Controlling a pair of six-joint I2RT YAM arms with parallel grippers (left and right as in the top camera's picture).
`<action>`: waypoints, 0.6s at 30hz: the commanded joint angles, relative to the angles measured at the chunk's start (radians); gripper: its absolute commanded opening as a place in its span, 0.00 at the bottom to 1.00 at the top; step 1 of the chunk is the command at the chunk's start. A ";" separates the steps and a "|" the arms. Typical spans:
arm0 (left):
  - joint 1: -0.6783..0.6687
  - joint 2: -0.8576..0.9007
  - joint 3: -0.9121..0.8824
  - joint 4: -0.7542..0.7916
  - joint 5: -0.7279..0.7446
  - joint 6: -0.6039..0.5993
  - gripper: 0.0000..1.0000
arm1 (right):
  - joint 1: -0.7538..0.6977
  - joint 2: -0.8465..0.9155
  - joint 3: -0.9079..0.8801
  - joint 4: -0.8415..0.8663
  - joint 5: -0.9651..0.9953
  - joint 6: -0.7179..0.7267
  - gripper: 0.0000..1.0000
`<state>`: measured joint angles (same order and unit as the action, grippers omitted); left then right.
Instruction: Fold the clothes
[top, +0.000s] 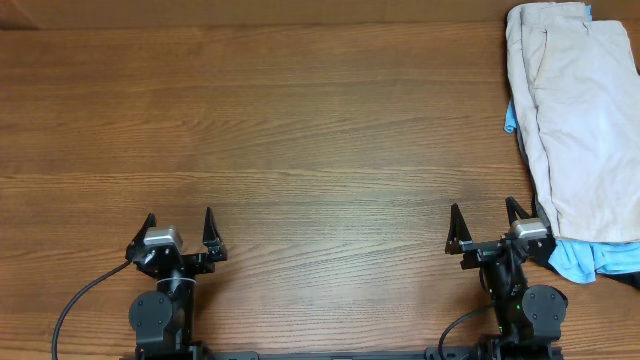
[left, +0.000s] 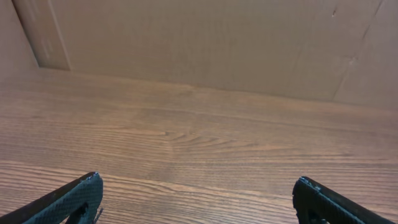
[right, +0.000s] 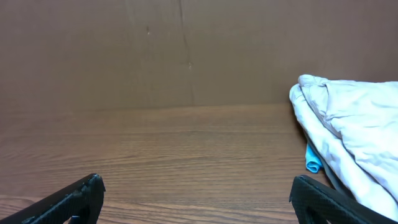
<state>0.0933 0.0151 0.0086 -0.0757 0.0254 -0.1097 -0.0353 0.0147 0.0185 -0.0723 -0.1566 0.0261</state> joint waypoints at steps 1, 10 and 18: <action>0.006 -0.010 -0.004 0.000 -0.028 0.037 1.00 | -0.006 -0.010 -0.010 0.007 0.007 0.005 1.00; 0.006 -0.010 -0.004 0.146 -0.029 0.110 1.00 | -0.006 -0.010 -0.010 0.029 0.031 0.005 1.00; 0.006 -0.003 0.039 0.111 0.133 0.077 1.00 | -0.006 0.006 0.073 0.011 0.078 0.005 1.00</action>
<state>0.0933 0.0151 0.0097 0.0673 0.0757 -0.0227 -0.0353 0.0151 0.0238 -0.0666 -0.1101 0.0261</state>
